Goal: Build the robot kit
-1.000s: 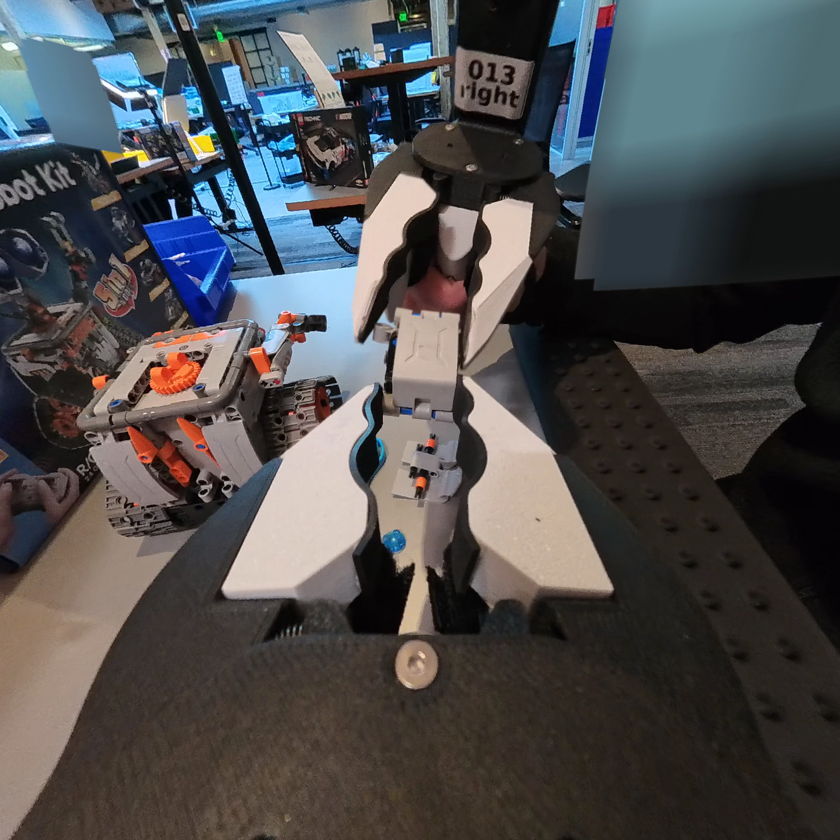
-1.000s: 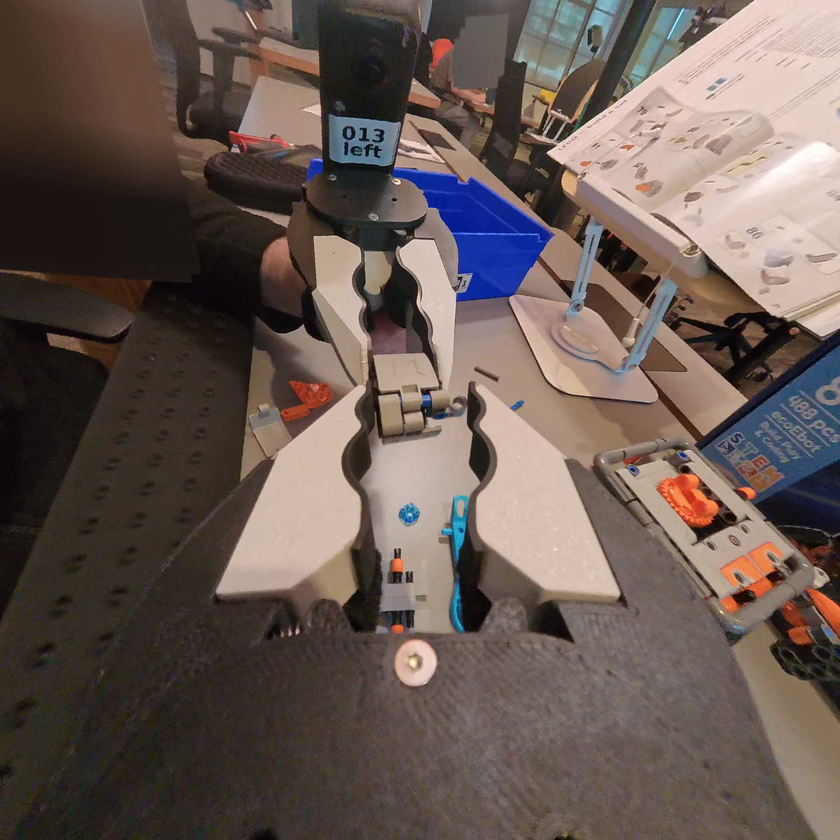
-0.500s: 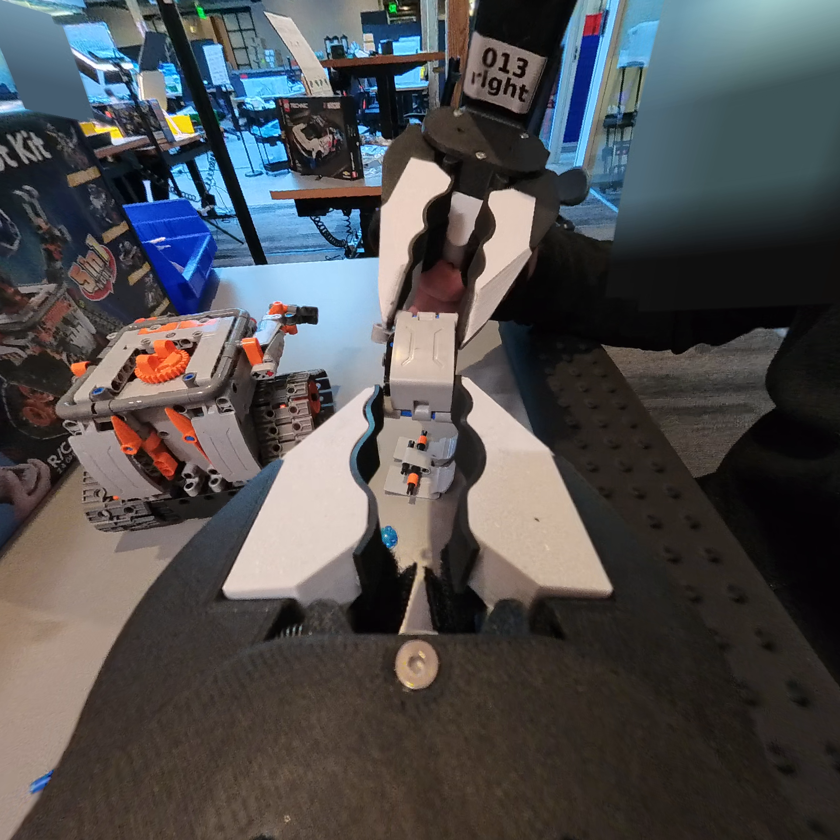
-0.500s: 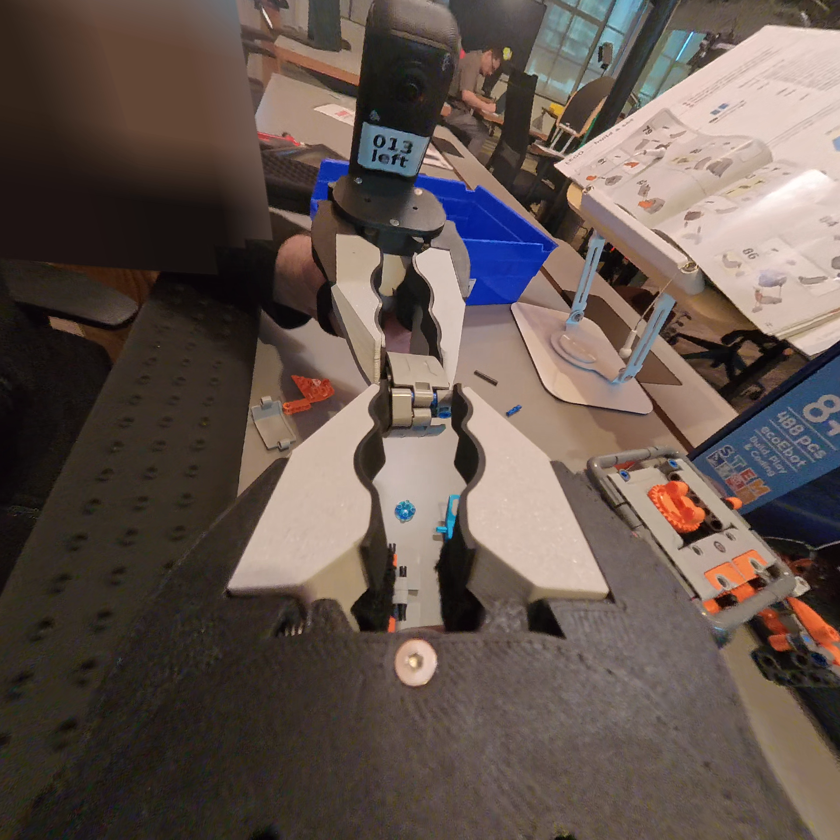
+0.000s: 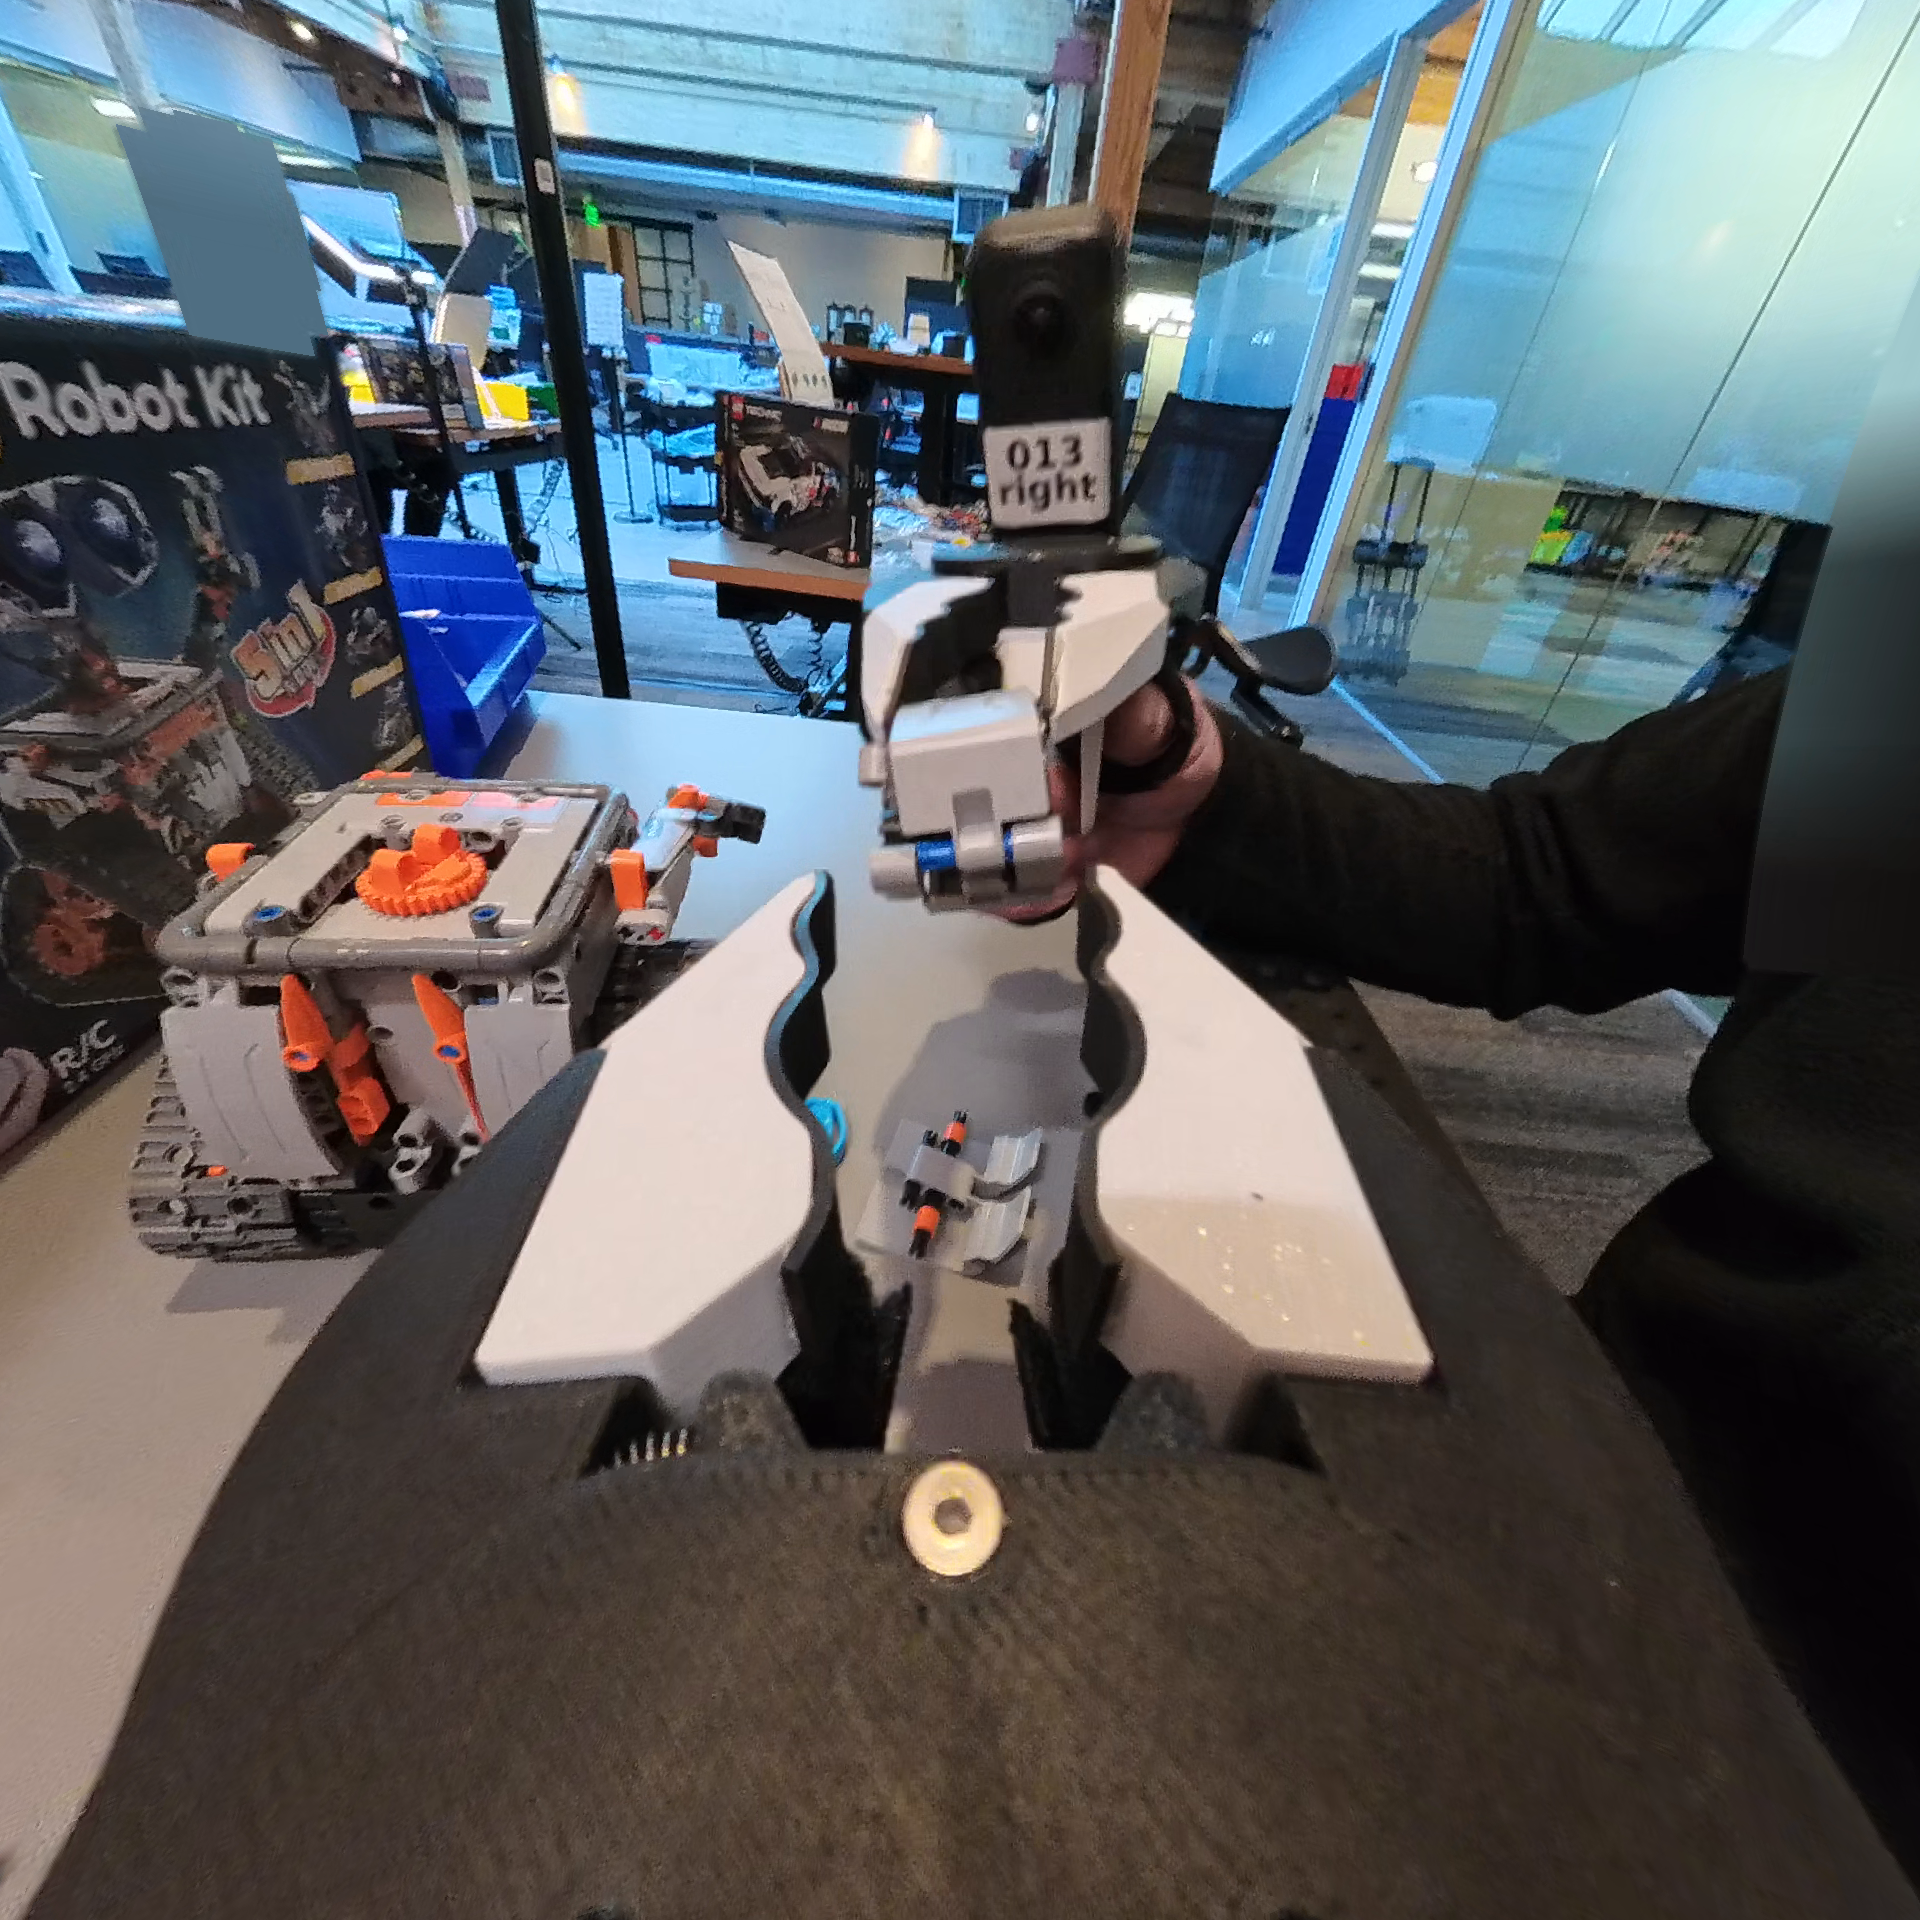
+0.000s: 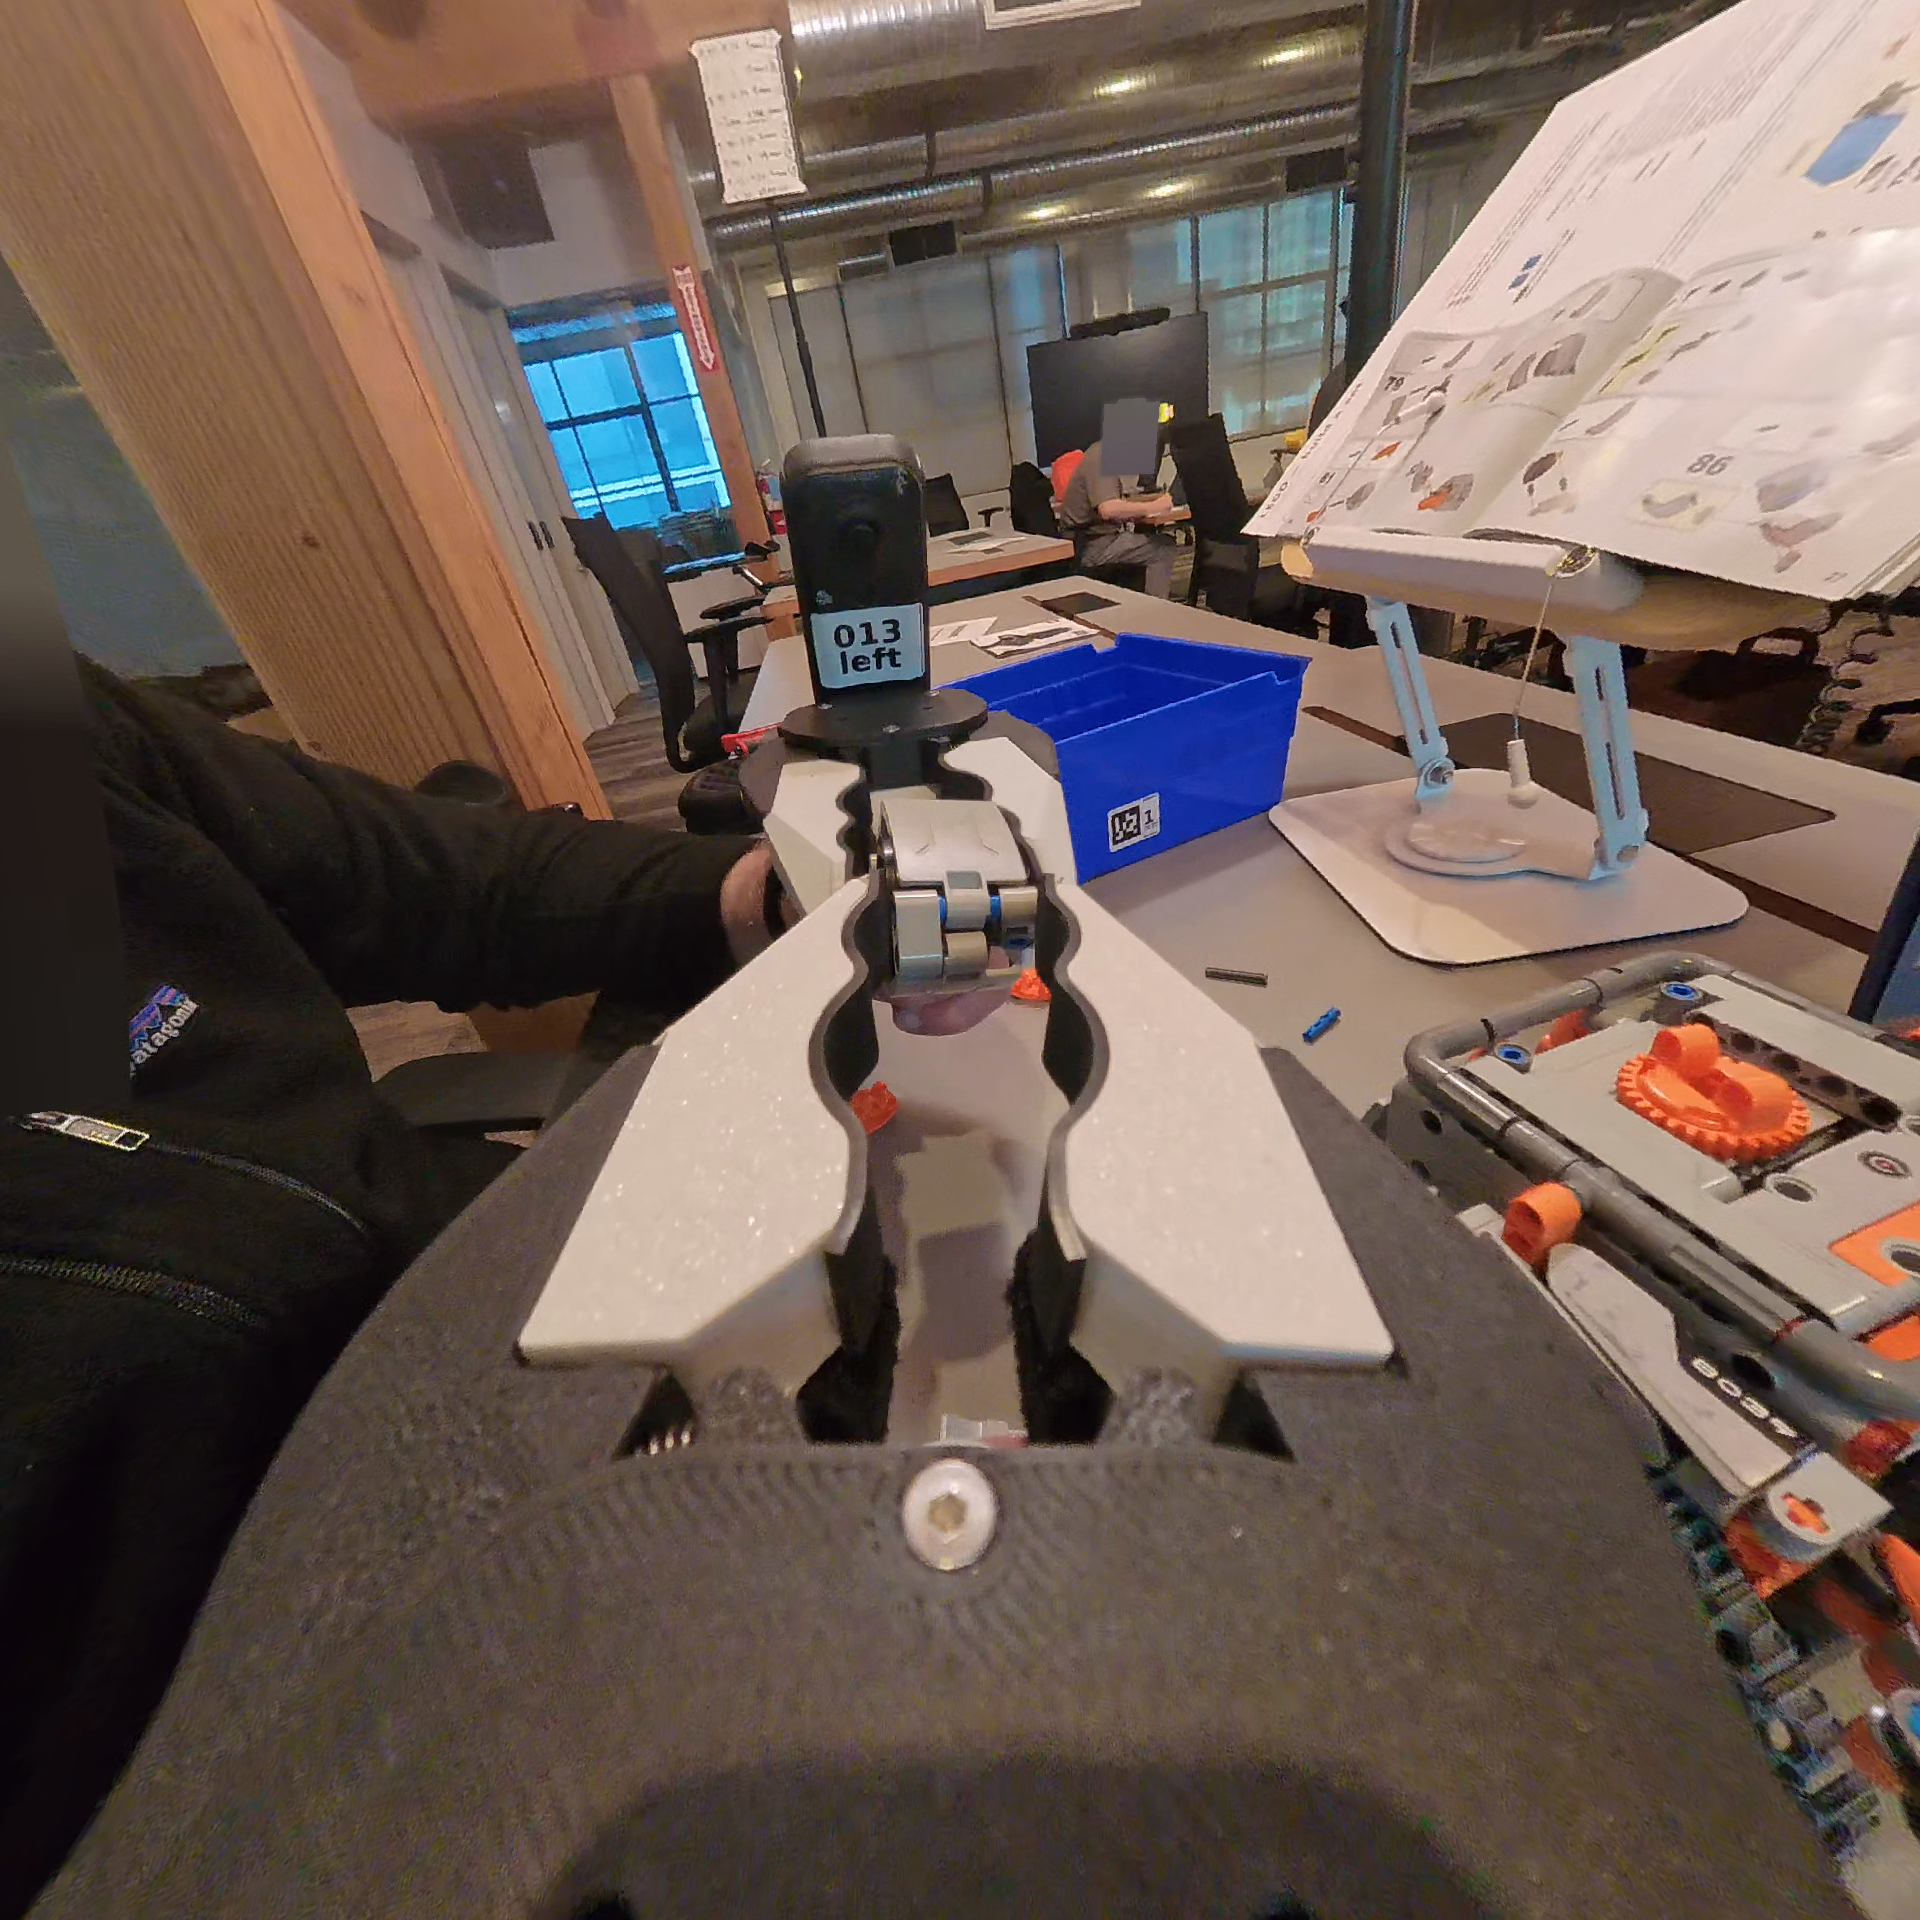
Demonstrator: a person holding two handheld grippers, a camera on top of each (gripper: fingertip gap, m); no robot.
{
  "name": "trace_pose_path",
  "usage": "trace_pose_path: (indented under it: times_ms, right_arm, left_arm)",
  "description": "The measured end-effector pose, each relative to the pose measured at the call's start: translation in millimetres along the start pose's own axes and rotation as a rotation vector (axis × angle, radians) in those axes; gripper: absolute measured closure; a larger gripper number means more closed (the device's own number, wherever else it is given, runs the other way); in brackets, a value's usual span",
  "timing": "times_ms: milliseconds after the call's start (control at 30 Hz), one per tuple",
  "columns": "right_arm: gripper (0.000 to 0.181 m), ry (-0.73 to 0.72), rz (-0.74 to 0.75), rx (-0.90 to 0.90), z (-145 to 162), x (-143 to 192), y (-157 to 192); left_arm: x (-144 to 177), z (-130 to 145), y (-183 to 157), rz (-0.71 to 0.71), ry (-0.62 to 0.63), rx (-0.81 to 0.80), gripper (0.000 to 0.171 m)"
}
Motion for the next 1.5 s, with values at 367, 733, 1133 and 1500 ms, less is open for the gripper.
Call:
trace_pose_path:
  times_ms: [367, 733, 1133, 1500]
  right_arm:
    - [0.155, -0.05, -0.014, -0.124, -1.3, -0.4, -3.0]
    - [0.155, -0.077, -0.046, -0.181, -6.2, 1.0, -1.9]
    - [0.155, -0.126, -0.017, -0.153, -15.8, 5.2, -2.9]
    - [0.156, -0.16, -0.035, -0.162, -20.3, 8.2, -1.1]
  left_arm:
    - [-2.6, -11.9, -0.7, 0.01, -0.087, 0.121, 0.139]
    - [-3.8, -16.2, -0.3, 0.075, -0.155, 0.283, 0.139]
    - [-3.8, -20.9, -4.3, 0.118, -0.189, 0.245, 0.127]
    - [-7.5, -19.8, -4.1, 0.086, -0.183, 0.195, 0.142]
Point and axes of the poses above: each gripper's, where its closed fingertips meet, x back along the fingers, z out of its underside, y = z × x across the jaws, the point moved 2 cm from there along x, back along the fingers, and after that the axes turned 12 degrees about -y, right-handed, at the moved point
